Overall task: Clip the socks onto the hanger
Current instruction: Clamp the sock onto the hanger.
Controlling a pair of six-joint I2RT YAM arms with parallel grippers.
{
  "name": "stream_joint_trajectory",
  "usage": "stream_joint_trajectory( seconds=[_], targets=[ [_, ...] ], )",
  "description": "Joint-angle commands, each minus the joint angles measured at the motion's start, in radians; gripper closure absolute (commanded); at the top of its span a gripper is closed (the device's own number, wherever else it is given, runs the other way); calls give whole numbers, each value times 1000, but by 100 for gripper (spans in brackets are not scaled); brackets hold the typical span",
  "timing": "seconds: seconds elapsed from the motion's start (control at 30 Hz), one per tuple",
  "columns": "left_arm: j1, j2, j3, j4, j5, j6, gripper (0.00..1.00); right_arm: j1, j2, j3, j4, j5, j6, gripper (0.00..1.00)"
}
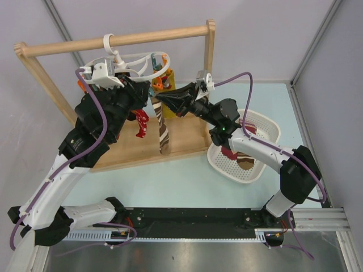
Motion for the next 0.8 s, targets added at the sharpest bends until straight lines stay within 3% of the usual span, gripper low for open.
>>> stream_joint_trajectory(
  seconds=[0.0, 0.77],
  targets=[
    [6, -19, -5, 40, 10, -2, 99, -4, 3, 56, 66, -7, 18, 100],
    [6, -37, -36, 81, 22, 39, 99, -7, 20, 117, -21, -56, 67, 100]
  ],
)
